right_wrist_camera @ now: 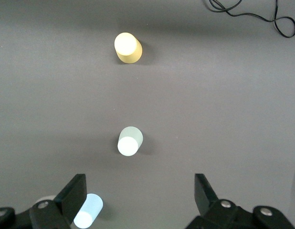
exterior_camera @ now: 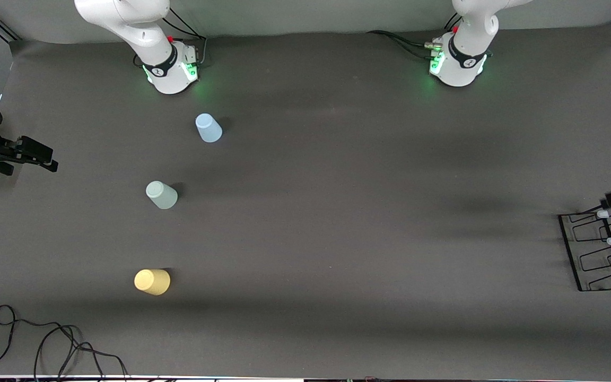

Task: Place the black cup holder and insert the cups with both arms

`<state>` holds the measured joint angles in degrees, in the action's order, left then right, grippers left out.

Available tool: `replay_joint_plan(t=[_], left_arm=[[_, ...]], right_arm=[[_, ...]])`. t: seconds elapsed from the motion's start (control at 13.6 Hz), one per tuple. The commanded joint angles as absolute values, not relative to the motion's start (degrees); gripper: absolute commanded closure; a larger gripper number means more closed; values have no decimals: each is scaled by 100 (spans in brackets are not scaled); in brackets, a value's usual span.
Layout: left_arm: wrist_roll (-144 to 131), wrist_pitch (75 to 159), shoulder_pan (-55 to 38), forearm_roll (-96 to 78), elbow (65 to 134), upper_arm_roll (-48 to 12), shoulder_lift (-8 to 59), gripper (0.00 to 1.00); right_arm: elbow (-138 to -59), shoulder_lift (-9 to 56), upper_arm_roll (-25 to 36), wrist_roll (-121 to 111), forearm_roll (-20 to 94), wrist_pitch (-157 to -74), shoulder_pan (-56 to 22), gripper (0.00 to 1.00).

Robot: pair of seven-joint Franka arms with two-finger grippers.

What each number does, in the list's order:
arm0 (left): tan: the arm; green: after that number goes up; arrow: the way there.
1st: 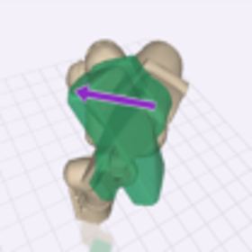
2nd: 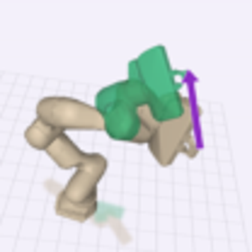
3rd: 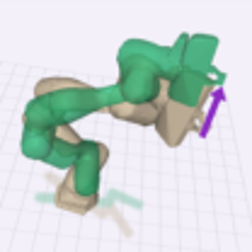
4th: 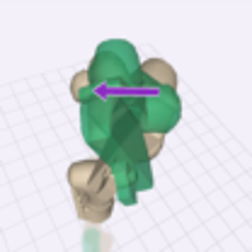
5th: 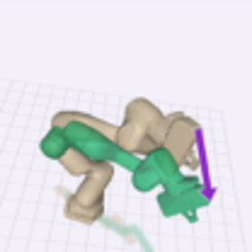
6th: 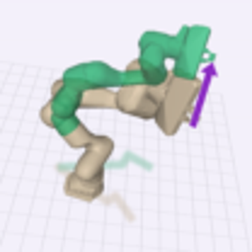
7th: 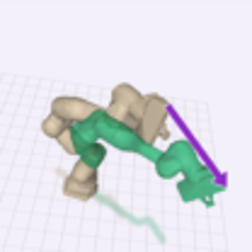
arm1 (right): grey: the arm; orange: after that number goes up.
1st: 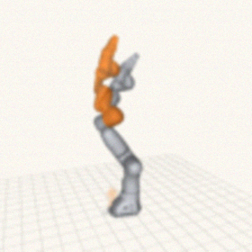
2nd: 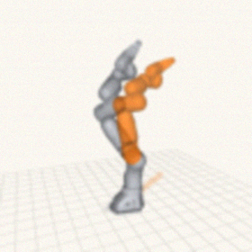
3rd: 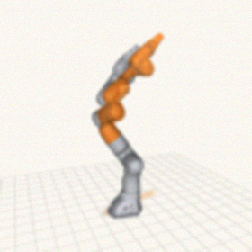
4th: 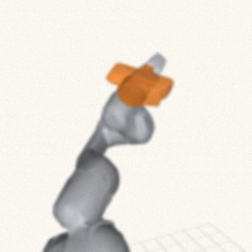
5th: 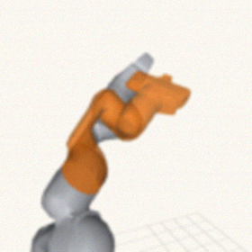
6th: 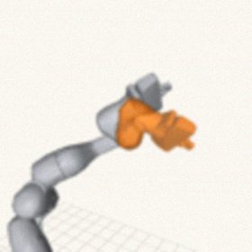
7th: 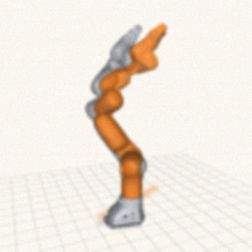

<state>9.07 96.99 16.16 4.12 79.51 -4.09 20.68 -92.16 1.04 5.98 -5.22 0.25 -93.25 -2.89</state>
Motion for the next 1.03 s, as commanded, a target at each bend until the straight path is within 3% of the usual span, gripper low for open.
replay_joint_plan(t=[0.0, 0.15, 0.22, 0.29, 0.37, 0.44, 0.51, 0.81, 0.96], left_arm=[[1545, 10070, 1958, 877, 7611, -457, 2591, 0], [2063, 10501, 2196, 1028, 7611, -457, 2907, 1], [2231, 10738, 2302, 1020, 7611, -457, 3101, 8], [2319, 10914, 2459, 1037, 7620, -457, 3277, 9], [2451, 11073, 2583, 1028, 7655, -457, 3409, 24], [2626, 11170, 2593, 1037, 7716, -457, 3471, 45], [2689, 11249, 2601, 1046, 7752, -457, 3533, 55], [2637, 11478, 2663, 1037, 7945, -431, 3691, 67], [2576, 11400, 2576, 1037, 7902, -431, 3683, 100]], right_arm=[[-9211, 44, 650, -501, 9, -9272, -360, 0], [-9211, 35, 650, -501, 9, -9272, -360, 0], [-9211, 35, 650, -501, 9, -9272, -360, 0], [-9211, 35, 650, -501, 9, -9272, -360, 0], [-9211, 35, 650, -501, 9, -9272, -360, 0], [-9211, 35, 650, -501, 9, -9272, -360, 0], [-9211, 26, 650, -501, 9, -9272, -360, 0], [-9211, 35, 650, -501, 9, -9272, -360, 0], [-9202, 35, 650, -501, 9, -9273, -360, 0]])
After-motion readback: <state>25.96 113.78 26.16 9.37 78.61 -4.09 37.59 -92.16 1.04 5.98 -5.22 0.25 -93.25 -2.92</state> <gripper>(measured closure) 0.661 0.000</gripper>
